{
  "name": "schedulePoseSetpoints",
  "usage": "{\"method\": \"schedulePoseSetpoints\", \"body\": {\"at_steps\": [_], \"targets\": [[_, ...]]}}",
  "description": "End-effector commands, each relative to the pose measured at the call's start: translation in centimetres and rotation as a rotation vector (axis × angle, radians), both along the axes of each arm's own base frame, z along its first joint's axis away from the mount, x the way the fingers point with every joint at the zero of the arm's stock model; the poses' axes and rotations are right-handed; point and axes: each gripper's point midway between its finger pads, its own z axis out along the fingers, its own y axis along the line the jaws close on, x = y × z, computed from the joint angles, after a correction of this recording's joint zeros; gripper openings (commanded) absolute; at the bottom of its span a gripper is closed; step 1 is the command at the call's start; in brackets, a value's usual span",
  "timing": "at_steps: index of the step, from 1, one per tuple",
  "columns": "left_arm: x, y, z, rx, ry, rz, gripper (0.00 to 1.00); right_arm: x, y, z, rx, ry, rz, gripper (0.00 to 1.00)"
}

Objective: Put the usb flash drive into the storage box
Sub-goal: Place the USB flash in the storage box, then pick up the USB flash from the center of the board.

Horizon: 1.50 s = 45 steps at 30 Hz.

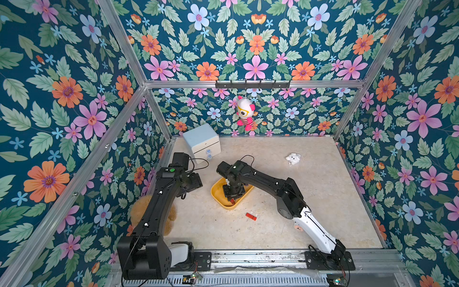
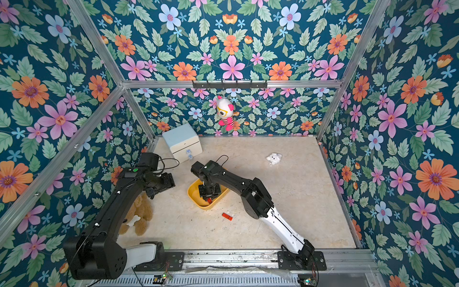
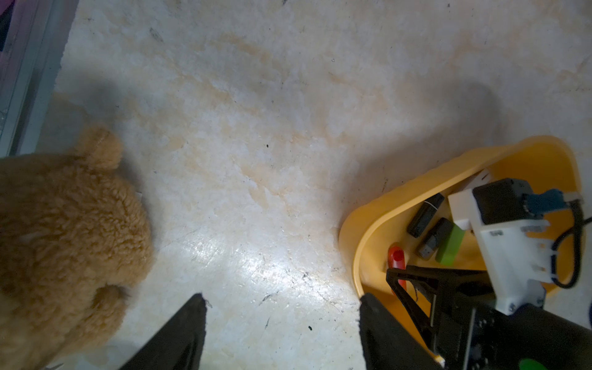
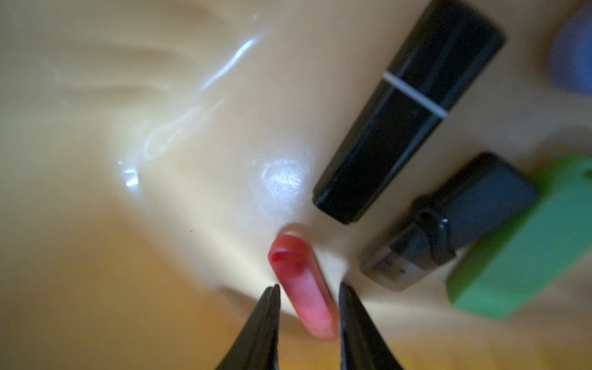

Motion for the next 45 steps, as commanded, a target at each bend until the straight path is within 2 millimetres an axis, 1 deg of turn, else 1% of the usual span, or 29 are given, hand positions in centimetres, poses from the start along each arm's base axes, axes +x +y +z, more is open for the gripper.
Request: {"method": "schedulePoseSetpoints", "body": {"at_steps": [1, 3, 5, 8, 10, 11, 13, 14, 17, 19, 22, 24, 26, 28, 30, 33, 37, 45], "targets": [[-0.1, 0.2, 0.1, 0.014, -0.002, -0.009, 0.78, 0.0, -0.1, 0.8, 0.001, -0.004, -0.001, 0.37], [-0.1, 0.1, 0.3, 0.01, -0.006, -0.012, 0.78, 0.2, 0.0, 1.7, 0.015, -0.022, -0.003, 0.39], [0.0, -0.2, 0.5, -0.003, -0.011, -0.027, 0.79, 0.6, 0.4, 3.3, 0.051, -0.051, 0.0, 0.4], [0.1, -0.5, 0.9, -0.017, -0.018, -0.043, 0.8, 1.6, 0.9, 6.8, 0.111, -0.13, 0.001, 0.42], [0.1, -0.5, 1.1, -0.014, -0.015, -0.048, 0.81, 2.2, 0.7, 9.3, 0.132, -0.179, 0.004, 0.45], [0.0, -0.5, 1.2, -0.013, -0.018, -0.05, 0.81, 2.3, 0.6, 10.2, 0.141, -0.193, 0.008, 0.47], [0.1, -0.5, 1.4, -0.01, -0.021, -0.054, 0.81, 2.4, -0.2, 11.9, 0.136, -0.223, 0.015, 0.51], [0.0, -0.5, 1.4, -0.009, -0.022, -0.054, 0.81, 2.2, -0.7, 12.4, 0.127, -0.23, 0.023, 0.53], [0.0, -0.4, 1.2, -0.005, -0.017, -0.055, 0.82, 1.4, -2.7, 13.0, 0.067, -0.275, 0.06, 0.61], [0.0, -0.5, 1.1, -0.007, -0.016, -0.055, 0.82, 0.3, -3.8, 13.5, 0.055, -0.321, 0.108, 0.66], [0.1, -0.5, 1.0, -0.009, -0.018, -0.058, 0.82, -1.4, -5.8, 13.2, 0.052, -0.348, 0.144, 0.72], [0.2, -0.6, 1.0, -0.014, -0.021, -0.059, 0.82, -2.6, -7.5, 12.5, 0.052, -0.345, 0.154, 0.75], [0.2, -0.7, 1.0, -0.019, -0.02, -0.062, 0.82, -3.8, -8.7, 11.9, 0.063, -0.345, 0.169, 0.78], [0.3, -0.7, 0.9, -0.02, -0.024, -0.062, 0.82, -5.0, -9.7, 11.1, 0.08, -0.329, 0.181, 0.8], [0.2, -0.7, 0.8, -0.016, -0.017, -0.061, 0.82, -6.1, -10.2, 10.1, 0.096, -0.303, 0.206, 0.82], [0.2, -0.6, 0.6, -0.013, -0.013, -0.062, 0.83, -7.4, -10.4, 8.1, 0.103, -0.268, 0.247, 0.82], [0.2, -0.6, 0.6, -0.011, -0.01, -0.063, 0.83, -8.3, -9.8, 5.8, 0.111, -0.232, 0.303, 0.82], [-0.1, -0.6, 0.2, -0.011, 0.006, -0.063, 0.84, -8.4, -8.7, 3.4, 0.078, -0.2, 0.35, 0.75]]}}
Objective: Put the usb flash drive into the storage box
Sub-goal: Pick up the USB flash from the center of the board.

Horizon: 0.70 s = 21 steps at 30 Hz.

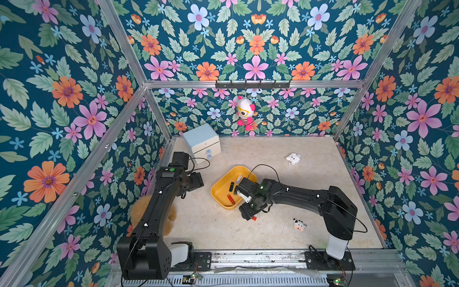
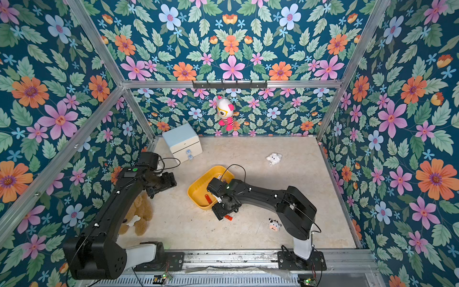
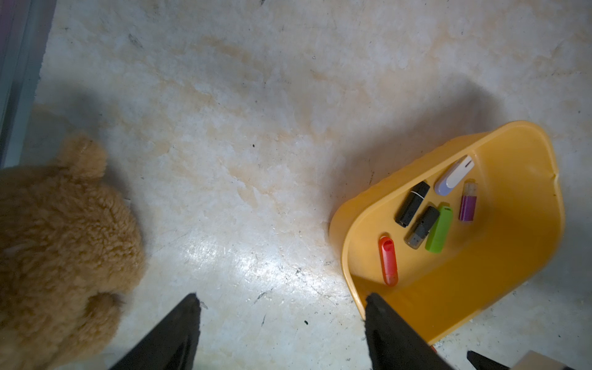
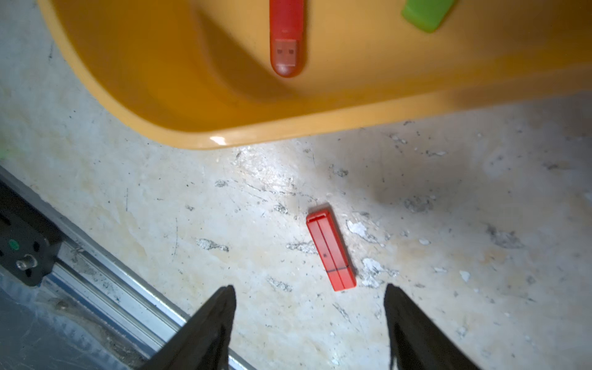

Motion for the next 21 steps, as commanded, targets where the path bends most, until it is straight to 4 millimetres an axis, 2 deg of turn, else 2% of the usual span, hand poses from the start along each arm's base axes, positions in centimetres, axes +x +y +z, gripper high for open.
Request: {"method": "schedulePoseSetpoints", "body": {"at_steps": [1, 21], "targets": [[-0.3, 0.2, -0.2, 0.014, 0.015, -0.009, 0.84, -0.1, 0.7, -0.6, -0.001, 0.0, 0.029, 0.74], [-0.6, 0.2, -0.4, 0.012, 0.019, -0.008, 0.84, -1.9, -0.1, -3.8, -0.03, 0.091, 0.016, 0.66]]}}
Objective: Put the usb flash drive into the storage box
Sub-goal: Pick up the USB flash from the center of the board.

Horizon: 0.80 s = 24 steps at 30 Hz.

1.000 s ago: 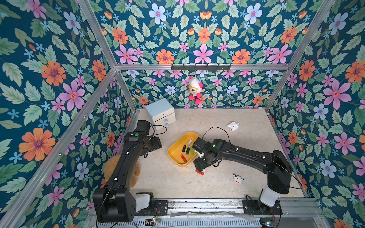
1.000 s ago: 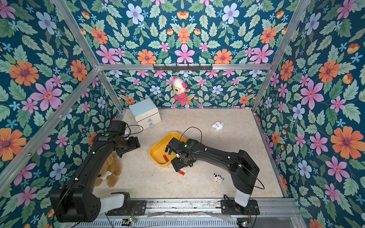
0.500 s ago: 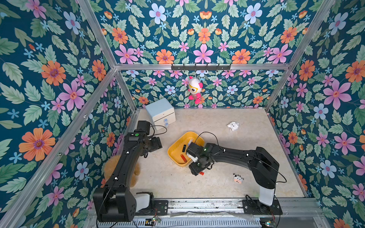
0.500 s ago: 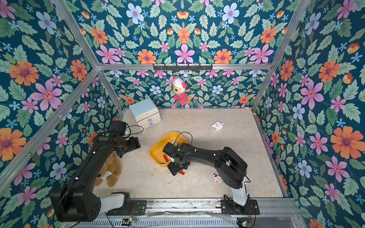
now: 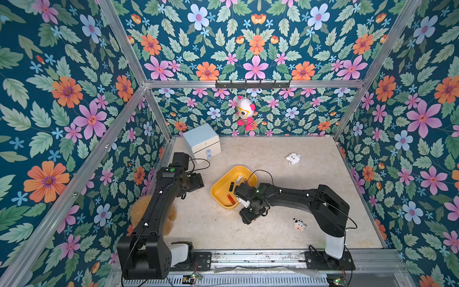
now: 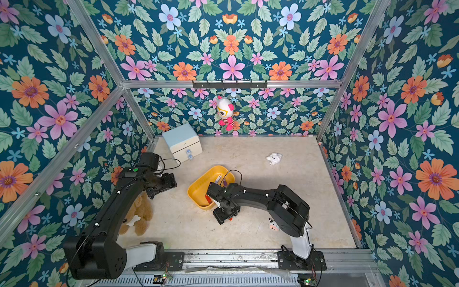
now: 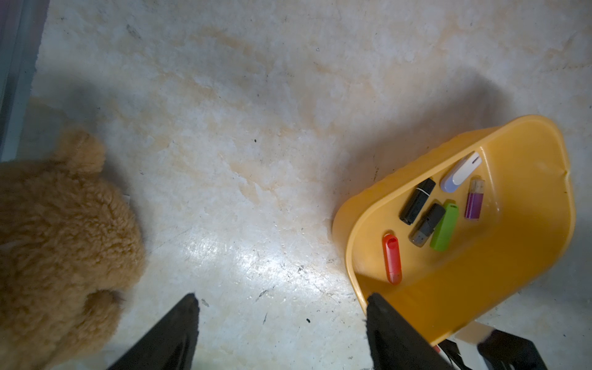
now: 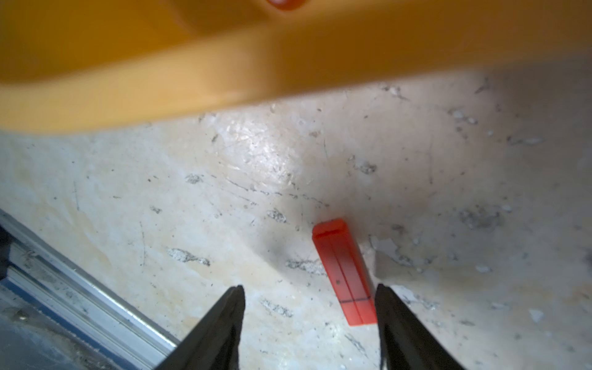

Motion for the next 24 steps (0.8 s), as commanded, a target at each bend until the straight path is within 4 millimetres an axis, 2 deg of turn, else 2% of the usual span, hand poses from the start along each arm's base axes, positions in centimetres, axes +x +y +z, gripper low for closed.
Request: {"method": "schedulePoseSetpoints", "body": {"at_steps": [1, 6, 18, 20, 22, 24], "targets": [[-0.4, 0.1, -0.1, 0.009, 0.01, -0.008, 0.85, -0.4, 0.2, -0.4, 0.006, 0.022, -0.006, 0.66], [-0.5, 0.0, -0.2, 0.003, 0.011, -0.009, 0.85, -0.6, -0.1, -1.1, -0.017, 0.039, -0.013, 0.6], [-0.5, 0.0, -0.2, 0.002, 0.011, -0.012, 0.85, -0.1, -0.9, -1.6, -0.066, 0.004, -0.045, 0.48], [-0.5, 0.0, -0.3, 0.003, 0.011, -0.012, 0.85, 0.1, -0.9, -1.5, -0.059, -0.01, -0.052, 0.49], [-0.6, 0.0, -0.4, 0.001, 0.013, -0.013, 0.85, 0.2, -0.9, -1.4, -0.054, -0.025, -0.05, 0.56], [-0.6, -0.1, -0.5, -0.003, 0.016, -0.014, 0.85, 0.4, -0.9, -1.3, -0.052, -0.045, -0.051, 0.57]]}}
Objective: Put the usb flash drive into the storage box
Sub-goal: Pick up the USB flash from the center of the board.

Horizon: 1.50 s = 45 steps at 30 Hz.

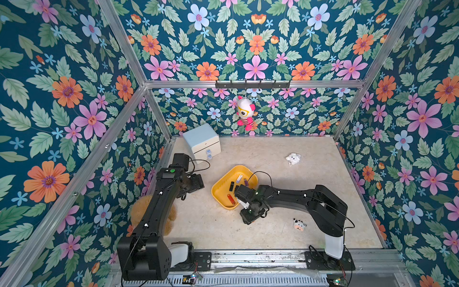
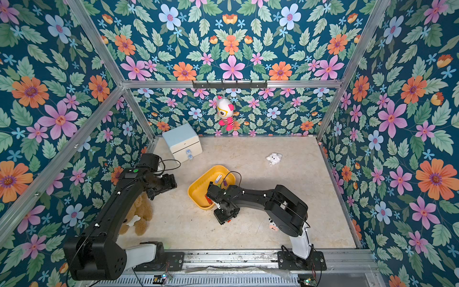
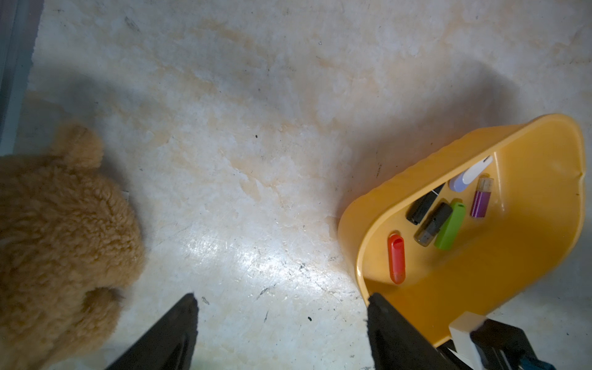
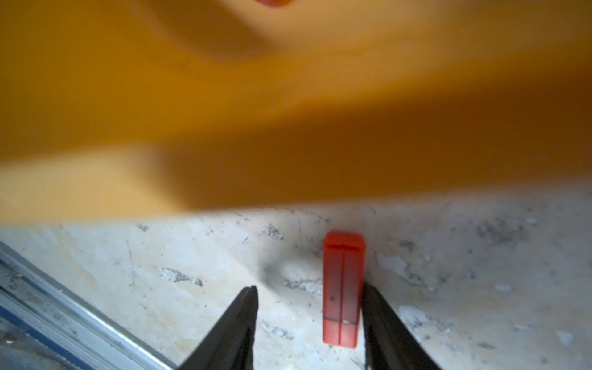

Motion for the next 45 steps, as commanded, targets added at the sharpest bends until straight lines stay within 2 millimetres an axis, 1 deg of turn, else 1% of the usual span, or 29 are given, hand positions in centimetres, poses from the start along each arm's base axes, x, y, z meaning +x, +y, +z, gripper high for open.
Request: {"method": "schedulePoseSetpoints", "body": {"at_steps": [1, 4, 6, 14, 20, 24, 31, 38, 45], "targets": [[-0.3, -0.1, -0.1, -0.002, 0.006, -0.014, 0.85, 0.5, -1.0, -0.2, -0.047, -0.037, -0.021, 0.59], [-0.3, -0.1, -0.1, -0.001, 0.008, -0.014, 0.85, 0.9, -0.9, 0.2, -0.042, -0.062, -0.024, 0.6], [-0.4, -0.1, -0.1, -0.001, 0.008, -0.013, 0.85, 1.1, -0.8, 0.3, -0.04, -0.072, -0.023, 0.58], [-0.6, -0.1, -0.2, -0.002, 0.009, -0.015, 0.85, 1.6, -1.5, -0.7, -0.022, -0.133, -0.03, 0.58], [-0.8, 0.0, -0.1, 0.003, 0.007, -0.016, 0.86, 1.9, -1.5, -0.3, 0.004, -0.218, -0.024, 0.56], [-1.0, 0.0, -0.3, 0.004, 0.013, -0.016, 0.86, 1.8, -1.5, -0.5, -0.011, -0.234, -0.015, 0.54], [-1.3, 0.0, -0.4, 0.004, 0.014, -0.017, 0.86, 0.9, -1.5, -1.2, -0.032, -0.216, 0.002, 0.47], [-1.4, 0.1, -0.5, 0.005, 0.017, -0.016, 0.86, 0.2, -1.2, -1.1, -0.031, -0.207, 0.012, 0.33], [-1.4, 0.0, -0.6, 0.001, 0.017, -0.017, 0.86, -0.1, -1.0, -1.1, -0.026, -0.187, 0.014, 0.22]]}}
